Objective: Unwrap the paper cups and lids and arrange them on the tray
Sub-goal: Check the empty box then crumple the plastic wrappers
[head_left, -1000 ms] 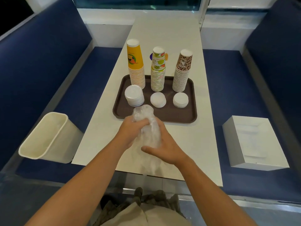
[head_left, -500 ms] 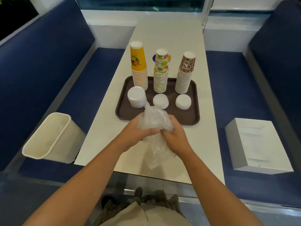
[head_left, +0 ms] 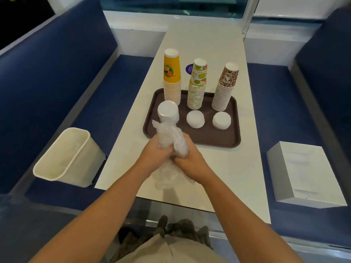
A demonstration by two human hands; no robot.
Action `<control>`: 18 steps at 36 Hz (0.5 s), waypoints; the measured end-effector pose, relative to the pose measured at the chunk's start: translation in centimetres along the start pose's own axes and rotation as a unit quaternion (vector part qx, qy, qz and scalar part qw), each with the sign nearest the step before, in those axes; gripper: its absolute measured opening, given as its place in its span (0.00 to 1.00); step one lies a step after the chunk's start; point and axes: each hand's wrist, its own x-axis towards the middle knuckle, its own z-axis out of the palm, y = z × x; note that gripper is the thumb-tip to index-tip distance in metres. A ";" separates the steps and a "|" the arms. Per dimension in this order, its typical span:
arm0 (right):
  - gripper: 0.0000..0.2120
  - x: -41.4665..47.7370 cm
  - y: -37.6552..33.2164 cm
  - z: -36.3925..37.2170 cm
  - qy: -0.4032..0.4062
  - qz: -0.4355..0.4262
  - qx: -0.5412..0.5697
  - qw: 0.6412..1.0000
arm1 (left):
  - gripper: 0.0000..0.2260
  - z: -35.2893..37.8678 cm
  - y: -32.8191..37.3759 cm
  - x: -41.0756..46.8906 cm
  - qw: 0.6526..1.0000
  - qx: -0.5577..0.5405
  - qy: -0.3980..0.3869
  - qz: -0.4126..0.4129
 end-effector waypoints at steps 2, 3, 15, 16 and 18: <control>0.25 0.8 -0.3 0.4 0.019 -0.007 -0.020 1.000 | 0.25 -1.4 0.1 -0.2 0.999 0.030 0.008 0.020; 0.22 1.2 -0.5 0.6 0.034 -0.003 -0.021 0.999 | 0.29 -2.2 0.3 -0.3 0.999 0.038 0.011 0.019; 0.21 5.9 -3.7 6.5 -0.018 0.042 -0.055 0.997 | 0.25 -14.1 -0.2 -0.4 0.996 0.059 0.010 0.073; 0.22 6.4 -4.1 7.4 -0.022 0.042 -0.056 0.997 | 0.21 -15.2 -0.5 -0.3 0.995 0.066 0.031 0.073; 0.26 7.5 -4.7 9.5 -0.035 0.047 -0.042 0.997 | 0.15 -17.3 -1.0 -0.1 0.993 0.045 0.084 0.077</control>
